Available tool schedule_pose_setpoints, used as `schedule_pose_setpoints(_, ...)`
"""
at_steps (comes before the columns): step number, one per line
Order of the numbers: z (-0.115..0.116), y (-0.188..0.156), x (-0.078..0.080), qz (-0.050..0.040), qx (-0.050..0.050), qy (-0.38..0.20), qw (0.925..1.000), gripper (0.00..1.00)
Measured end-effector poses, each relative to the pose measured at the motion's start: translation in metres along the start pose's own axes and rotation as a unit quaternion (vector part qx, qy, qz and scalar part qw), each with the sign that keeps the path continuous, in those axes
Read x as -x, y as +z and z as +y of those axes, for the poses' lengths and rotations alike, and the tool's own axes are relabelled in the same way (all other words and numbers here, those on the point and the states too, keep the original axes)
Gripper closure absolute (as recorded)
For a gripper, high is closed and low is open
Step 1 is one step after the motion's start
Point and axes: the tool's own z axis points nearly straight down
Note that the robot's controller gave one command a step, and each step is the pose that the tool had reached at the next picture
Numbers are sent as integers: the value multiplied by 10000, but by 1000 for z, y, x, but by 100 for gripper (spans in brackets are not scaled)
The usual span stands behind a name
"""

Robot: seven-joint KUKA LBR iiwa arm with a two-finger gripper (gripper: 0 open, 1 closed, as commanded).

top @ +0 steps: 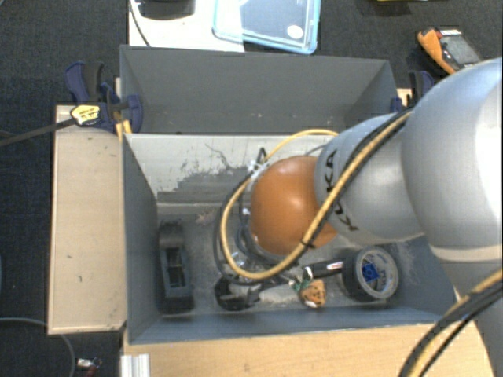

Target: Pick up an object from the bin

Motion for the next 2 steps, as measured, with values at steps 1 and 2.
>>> schedule_pose_setpoints(1,0,-10,0,-6,2,12,10000,100)
schedule_pose_setpoints(2,0,-34,-1,7,5,20,10000,100)
